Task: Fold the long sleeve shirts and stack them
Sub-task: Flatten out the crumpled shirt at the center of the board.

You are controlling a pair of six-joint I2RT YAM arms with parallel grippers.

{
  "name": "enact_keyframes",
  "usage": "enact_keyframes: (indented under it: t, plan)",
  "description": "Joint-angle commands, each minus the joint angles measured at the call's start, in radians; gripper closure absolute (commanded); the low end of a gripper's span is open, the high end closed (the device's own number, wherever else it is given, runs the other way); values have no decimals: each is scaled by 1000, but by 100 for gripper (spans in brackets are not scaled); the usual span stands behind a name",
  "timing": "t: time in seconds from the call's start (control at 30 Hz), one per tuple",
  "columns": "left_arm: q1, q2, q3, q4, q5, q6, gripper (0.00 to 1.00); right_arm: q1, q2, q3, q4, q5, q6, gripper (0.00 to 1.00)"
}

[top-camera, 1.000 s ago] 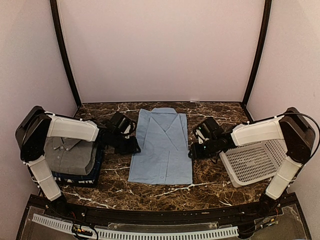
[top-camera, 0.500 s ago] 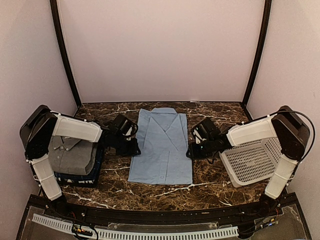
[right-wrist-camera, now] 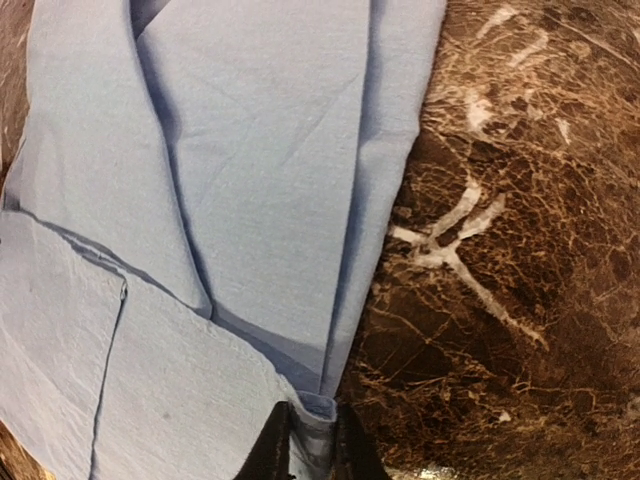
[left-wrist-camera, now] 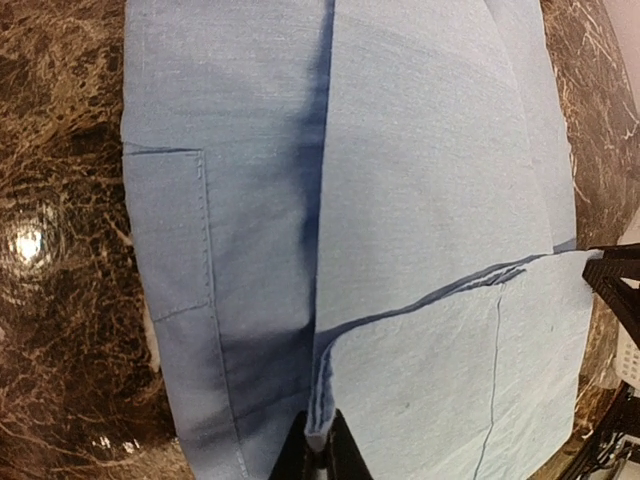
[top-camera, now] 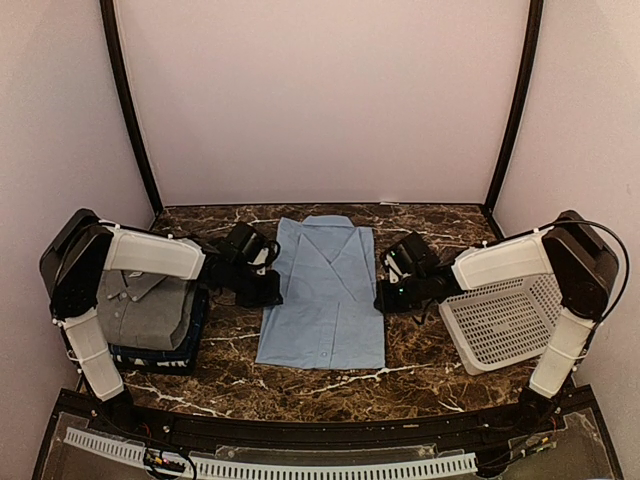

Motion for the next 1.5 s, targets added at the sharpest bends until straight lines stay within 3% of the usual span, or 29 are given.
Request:
enact_keyframes:
  t: [0.0,0.1,0.3,0.47,0.7,0.97,1.2,1.23,1.33,1.47]
  plan:
    - [3,-60,35,-40,42,28,99,4,-13,30,13,-9,-9,93]
    - [3,-79,43,-62,80,40,100,11,-42,35,-9,-13,-14,100]
    - [3,-146,37,-115,204,73,100,34,-147,24,-38,-69,-32,100]
    - [-1,-206,-12,-142,400,85,100,67,-247,-22,-27,-201,-41,100]
    - [-62,-296,-135,-211,603,91,100,200,-351,-139,-28,-355,-8,100]
    - [-132,-414,-357,-294,644,30,100,397,-469,-300,-44,-380,133,100]
    - [-153,-527,-446,-332,643,-27,99,542,-489,-349,-58,-376,239,100]
    - [-158,-540,-462,-335,646,-28,97,556,-483,-349,-65,-371,244,100]
    - [-164,-553,-486,-344,657,-22,77,573,-477,-344,-101,-342,243,98]
    - [-164,-559,-448,-401,647,13,56,573,-497,-310,-161,-277,228,82]
